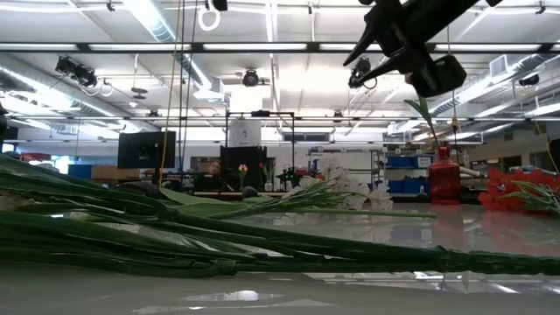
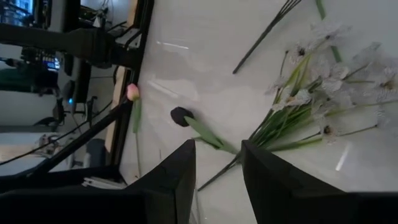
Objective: Sort flowers into vase by color
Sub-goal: Put the pink flower into the red vase
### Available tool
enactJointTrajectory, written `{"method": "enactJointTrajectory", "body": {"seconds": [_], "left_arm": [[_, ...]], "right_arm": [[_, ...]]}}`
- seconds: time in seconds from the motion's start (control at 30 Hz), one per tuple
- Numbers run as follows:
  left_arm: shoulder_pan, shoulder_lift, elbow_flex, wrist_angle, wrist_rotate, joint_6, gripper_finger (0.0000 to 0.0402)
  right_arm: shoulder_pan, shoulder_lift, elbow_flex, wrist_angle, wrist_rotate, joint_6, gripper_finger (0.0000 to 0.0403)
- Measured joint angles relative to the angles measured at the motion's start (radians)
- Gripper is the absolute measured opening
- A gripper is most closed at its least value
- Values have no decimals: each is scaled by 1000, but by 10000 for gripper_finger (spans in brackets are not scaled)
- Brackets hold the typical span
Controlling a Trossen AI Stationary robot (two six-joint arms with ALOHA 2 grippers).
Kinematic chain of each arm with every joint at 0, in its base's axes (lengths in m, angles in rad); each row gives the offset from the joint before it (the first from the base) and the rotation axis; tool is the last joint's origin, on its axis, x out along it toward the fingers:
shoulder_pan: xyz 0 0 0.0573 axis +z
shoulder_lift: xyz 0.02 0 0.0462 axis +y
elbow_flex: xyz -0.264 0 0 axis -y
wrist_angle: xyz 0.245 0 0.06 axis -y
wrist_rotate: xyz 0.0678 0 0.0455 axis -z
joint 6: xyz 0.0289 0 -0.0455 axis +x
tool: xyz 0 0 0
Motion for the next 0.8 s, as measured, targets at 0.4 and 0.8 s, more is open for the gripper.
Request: {"method": "enactJointTrajectory", "body": {"seconds": [0.4,0.8], "left_arm": [[-11,-1,0,-279,-25,-286,224],[-235,0,0,-1269,-417,-893,224]], "right_arm": [[-15,0,0,-3,-83,-146,137],[-42,0,0,-22,-190,-345,137]]}}
